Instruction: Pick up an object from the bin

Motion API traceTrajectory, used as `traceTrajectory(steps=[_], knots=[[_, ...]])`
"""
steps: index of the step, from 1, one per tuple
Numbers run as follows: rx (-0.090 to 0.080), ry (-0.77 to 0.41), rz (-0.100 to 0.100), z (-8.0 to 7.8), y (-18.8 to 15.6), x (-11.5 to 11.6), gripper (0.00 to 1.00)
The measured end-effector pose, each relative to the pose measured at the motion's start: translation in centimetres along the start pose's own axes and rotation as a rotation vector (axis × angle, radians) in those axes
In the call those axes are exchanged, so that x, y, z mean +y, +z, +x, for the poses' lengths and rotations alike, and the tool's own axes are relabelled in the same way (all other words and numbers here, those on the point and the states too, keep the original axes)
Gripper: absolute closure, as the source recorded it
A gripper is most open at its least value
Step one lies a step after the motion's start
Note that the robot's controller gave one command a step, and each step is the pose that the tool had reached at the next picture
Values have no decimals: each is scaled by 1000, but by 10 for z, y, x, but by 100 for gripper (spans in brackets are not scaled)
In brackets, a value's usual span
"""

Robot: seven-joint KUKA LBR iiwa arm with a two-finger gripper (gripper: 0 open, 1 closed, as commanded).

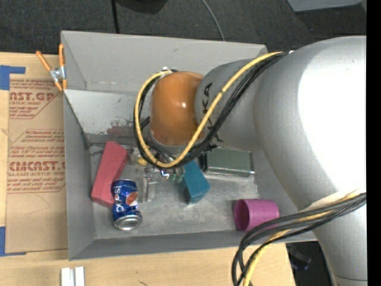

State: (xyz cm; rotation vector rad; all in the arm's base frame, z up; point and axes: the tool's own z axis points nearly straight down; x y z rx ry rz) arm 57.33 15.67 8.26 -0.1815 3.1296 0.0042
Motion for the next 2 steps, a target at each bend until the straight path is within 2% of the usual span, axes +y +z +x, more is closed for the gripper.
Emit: traceTrajectory(steps=[1,2], knots=[[1,-213,3,17,17,23,0],[2,-366,2,30,0,49,0]])
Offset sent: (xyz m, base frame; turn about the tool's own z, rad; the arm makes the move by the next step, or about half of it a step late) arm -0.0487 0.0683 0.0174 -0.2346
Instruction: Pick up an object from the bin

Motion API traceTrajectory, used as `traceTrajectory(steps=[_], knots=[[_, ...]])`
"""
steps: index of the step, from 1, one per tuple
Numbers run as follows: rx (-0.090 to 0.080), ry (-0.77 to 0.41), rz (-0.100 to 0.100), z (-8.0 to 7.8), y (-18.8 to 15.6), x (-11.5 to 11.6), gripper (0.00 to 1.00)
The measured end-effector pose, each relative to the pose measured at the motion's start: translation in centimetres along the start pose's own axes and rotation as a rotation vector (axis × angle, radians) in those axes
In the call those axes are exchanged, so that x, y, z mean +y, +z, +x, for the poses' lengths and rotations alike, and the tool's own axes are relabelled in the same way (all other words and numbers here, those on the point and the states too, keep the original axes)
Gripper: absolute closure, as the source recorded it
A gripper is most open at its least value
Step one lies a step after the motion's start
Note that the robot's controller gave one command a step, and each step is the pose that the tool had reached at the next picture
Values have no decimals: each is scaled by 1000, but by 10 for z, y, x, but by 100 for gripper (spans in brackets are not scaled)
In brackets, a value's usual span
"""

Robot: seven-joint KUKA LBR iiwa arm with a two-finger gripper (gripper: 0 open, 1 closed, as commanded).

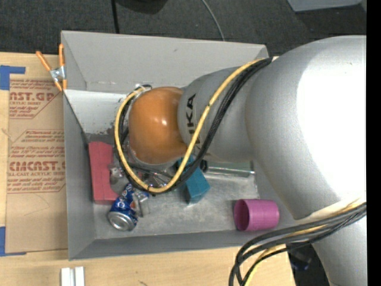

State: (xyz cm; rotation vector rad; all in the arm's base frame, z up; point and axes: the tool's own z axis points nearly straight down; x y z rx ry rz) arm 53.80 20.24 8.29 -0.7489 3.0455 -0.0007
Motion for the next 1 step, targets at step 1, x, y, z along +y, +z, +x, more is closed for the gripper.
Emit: traceTrajectory(steps=[1], knots=[[-24,93,28,17,3,36,100]])
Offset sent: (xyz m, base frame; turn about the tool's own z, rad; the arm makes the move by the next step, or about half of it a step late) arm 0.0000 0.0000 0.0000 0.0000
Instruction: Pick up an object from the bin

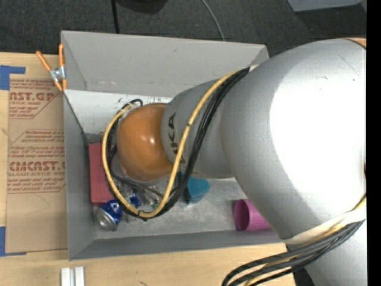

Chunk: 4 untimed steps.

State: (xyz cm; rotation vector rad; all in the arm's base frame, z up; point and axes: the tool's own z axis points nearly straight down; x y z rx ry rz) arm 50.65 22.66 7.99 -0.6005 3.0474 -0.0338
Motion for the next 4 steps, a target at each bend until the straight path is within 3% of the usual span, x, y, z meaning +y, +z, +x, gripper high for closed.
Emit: traceTrajectory(steps=[2,3,4], knots=[[0,0,0,1,-3,-1,100],[12,0,1,3,-13,-1,100],[12,0,-2,3,-25,0,100]])
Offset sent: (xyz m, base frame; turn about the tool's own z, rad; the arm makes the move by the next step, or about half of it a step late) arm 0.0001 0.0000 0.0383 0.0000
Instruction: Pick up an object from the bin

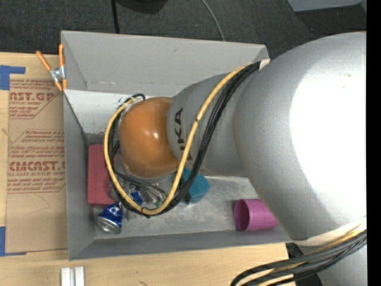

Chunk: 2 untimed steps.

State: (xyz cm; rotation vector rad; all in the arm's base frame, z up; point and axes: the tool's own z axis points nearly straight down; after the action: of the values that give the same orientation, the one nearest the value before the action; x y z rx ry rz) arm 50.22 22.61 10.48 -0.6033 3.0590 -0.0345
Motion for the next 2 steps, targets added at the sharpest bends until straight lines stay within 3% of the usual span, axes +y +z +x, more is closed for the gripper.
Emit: traceTrajectory(steps=[2], knots=[[5,-3,-3,1,-25,2,100]])
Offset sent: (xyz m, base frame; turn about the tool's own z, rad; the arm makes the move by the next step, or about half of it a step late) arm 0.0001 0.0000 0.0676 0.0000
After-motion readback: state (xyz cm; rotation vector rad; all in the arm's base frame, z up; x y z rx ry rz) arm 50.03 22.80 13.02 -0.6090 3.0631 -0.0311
